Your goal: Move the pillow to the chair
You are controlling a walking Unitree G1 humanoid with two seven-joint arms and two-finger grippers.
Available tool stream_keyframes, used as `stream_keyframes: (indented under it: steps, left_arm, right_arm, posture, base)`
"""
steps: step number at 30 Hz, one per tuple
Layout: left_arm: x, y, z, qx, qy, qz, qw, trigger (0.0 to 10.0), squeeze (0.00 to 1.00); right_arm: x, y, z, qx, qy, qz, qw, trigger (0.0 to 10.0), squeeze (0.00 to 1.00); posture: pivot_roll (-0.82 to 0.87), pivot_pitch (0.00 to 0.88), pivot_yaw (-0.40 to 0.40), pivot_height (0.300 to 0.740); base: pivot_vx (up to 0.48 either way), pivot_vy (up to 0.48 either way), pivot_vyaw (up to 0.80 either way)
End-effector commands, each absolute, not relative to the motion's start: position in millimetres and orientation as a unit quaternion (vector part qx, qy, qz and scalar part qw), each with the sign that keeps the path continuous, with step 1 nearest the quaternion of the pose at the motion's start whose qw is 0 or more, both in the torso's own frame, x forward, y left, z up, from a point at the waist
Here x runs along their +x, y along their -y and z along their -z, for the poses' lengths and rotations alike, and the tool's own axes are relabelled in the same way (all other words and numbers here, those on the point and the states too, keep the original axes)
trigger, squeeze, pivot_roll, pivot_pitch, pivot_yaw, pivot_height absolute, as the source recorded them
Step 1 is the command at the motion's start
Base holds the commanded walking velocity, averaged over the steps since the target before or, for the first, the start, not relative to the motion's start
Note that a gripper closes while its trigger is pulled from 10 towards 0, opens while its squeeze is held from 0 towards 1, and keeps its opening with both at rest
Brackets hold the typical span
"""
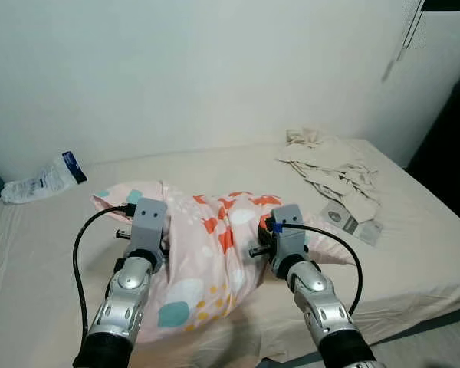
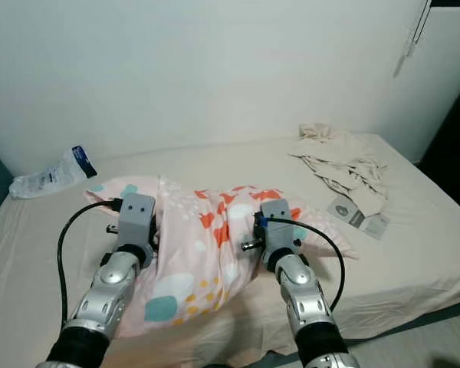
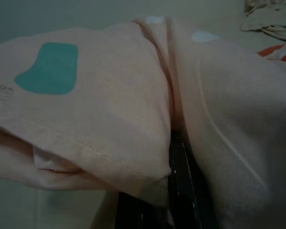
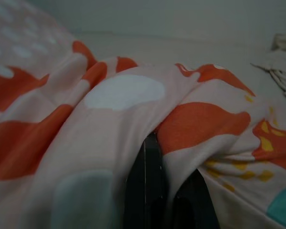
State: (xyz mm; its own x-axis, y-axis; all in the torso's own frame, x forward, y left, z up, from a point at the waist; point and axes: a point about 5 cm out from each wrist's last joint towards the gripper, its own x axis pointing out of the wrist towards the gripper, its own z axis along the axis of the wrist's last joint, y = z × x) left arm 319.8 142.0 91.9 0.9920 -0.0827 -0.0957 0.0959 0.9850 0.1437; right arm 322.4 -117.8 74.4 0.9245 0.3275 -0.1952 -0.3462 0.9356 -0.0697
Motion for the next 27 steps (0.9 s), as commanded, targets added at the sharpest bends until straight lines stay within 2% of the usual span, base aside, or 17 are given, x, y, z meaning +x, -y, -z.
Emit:
stream_keyframes:
  steps: [1, 27]
  left_arm:
    - [322.1, -128.6, -98.3, 0.075, -0.025, 0.074, 0.994, 10.0, 0.0]
    - [323.1, -123.6, -99.9, 0.078, -0.02, 0.075, 0.994, 10.0, 0.0]
  right_arm:
    - [322.5, 97.4, -88.6, -0.068, -0.044, -0.221, 0.972, 10.0, 0.0]
    - [324.1, 99.2, -96.4, -0.052, -0.029, -0.204, 0.977, 10.0, 0.0]
  posture:
    - [-0.03, 0.031, -0.03, 0.74]
    - [-0.03, 0.052, -0.028, 0.74]
  base:
    - [0.0, 0.0, 0.0]
    - [0.0, 0.0, 0.0]
